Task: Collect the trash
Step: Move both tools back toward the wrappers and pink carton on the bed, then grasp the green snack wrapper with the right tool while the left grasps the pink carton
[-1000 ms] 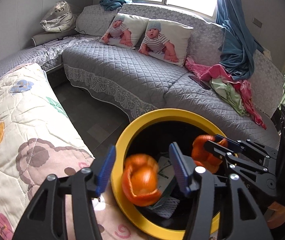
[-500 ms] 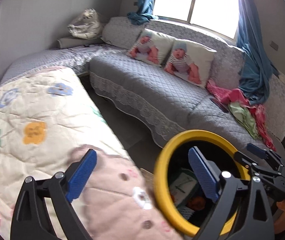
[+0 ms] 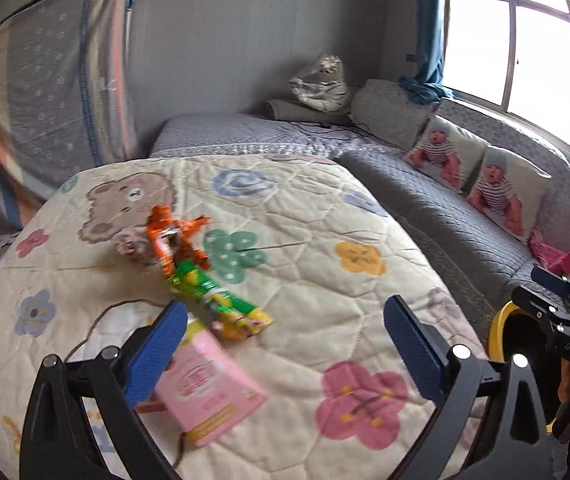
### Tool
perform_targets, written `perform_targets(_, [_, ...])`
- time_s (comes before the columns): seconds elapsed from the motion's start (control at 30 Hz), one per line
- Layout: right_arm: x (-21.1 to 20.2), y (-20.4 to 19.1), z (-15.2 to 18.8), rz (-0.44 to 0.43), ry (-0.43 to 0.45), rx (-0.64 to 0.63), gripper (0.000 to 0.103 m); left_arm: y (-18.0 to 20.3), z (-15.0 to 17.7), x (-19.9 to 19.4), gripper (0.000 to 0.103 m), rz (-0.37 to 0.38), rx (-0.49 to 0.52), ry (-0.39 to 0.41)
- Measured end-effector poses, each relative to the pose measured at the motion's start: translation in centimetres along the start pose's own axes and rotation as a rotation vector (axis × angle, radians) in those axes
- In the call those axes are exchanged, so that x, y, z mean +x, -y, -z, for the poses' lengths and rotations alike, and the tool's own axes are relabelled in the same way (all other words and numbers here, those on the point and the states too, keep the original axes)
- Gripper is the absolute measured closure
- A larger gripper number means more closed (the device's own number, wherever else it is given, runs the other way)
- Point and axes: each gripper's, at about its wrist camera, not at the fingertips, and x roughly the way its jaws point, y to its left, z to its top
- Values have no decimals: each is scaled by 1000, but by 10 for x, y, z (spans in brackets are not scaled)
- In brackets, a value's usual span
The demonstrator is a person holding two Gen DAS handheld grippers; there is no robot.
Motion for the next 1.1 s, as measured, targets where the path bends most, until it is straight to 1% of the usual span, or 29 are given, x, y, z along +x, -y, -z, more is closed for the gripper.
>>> perform_targets(0.07, [15,-27,-13,-63,6,-47,31,-18,10,-4,8,-50,-6,-10])
perform_targets(0.17, [33,-60,-31,-163,5,-108,31,-32,25,-7,8,-85,-25,-43])
perform_targets(0.27, [49,-87,-43,-271,-12,-155,31,-43,37,-6,8,-66,-91,-79])
perform_targets(0.37, [63,-111,-50,-346,-31,-206,31,-46,45,1,8,-64,-118,-99])
perform_targets(0.43, [73,-125,-53,-412,-57,-241,31,-48,49,6,8,-49,-140,-122])
perform_targets(0.5, [83,-136,-55,-435,-76,-271,32,-47,51,12,8,-36,-147,-141])
perform_targets(0.57, [94,-143,-56,-465,-106,-279,38,-45,53,16,8,-34,-144,-151])
perform_targets(0.7, [114,-155,-61,-507,-151,-279,39,-49,54,26,8,-40,-167,-174])
perform_targets(0.83, [129,-174,-67,-556,-194,-326,40,-57,55,36,8,-50,-200,-212])
perform_targets(0.93, [144,-191,-67,-583,-248,-355,44,-65,57,41,8,-47,-239,-232])
perform_targets(1.1, [166,-213,-64,-599,-317,-387,46,-72,57,50,8,-42,-266,-262])
